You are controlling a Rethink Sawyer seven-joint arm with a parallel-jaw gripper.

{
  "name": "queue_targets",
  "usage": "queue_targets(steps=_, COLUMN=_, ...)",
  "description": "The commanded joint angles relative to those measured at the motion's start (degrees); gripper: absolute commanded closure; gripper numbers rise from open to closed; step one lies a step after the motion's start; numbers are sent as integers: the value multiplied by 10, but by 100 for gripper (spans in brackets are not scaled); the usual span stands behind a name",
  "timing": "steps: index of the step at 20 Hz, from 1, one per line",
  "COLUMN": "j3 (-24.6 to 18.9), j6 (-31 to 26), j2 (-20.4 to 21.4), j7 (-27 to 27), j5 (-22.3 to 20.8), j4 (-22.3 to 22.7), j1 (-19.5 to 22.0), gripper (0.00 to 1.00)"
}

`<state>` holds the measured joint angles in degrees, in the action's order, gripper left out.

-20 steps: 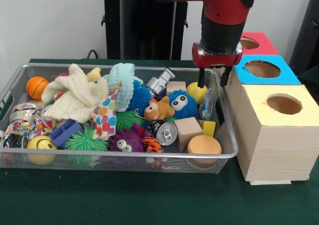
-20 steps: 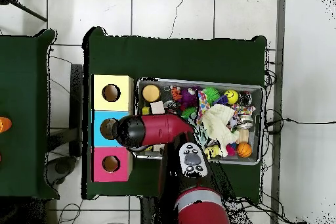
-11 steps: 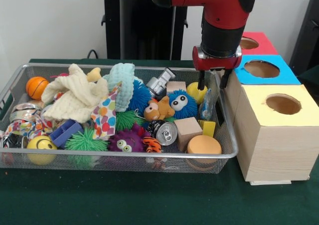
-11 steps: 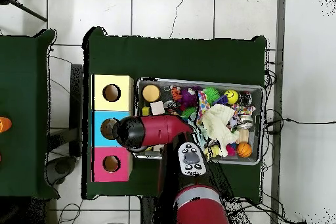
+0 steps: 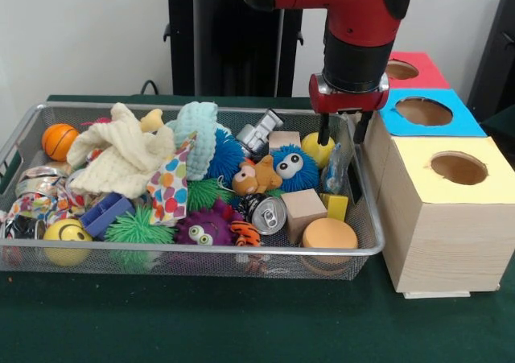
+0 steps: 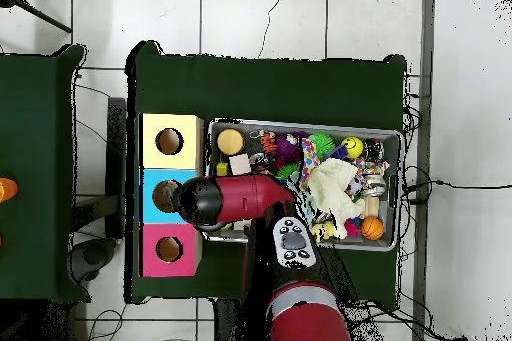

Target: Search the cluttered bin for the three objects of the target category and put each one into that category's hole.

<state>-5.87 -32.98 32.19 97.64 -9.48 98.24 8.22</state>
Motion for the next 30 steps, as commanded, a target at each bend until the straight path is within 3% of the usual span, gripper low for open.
queue_targets(steps=1, j3=-7, j6=-64, j2=21, j7=5, j5=-14, j4=-12, j1=34, gripper=0)
queue_targets(steps=7, j3=-11, j6=-66, j2=3, j7=-12, j5=-27, j4=-44, j1=45, gripper=0)
queue_targets(steps=15, j3=-20, j6=-57, j2=13, j7=6, j5=-20, j4=-23, j1=41, gripper=0)
queue_targets(steps=23, j3=-22, j6=25, j2=-33, j7=71, j5=-4, j4=-17, j1=4, gripper=0)
queue_targets(steps=27, j3=-24, j6=41, j2=-43, j7=77, j5=1, j4=-14, j1=-2, gripper=0)
queue_targets(steps=30, j3=-9, j6=61, j2=-69, j7=78, j5=-9, j4=-39, j1=-9, gripper=0)
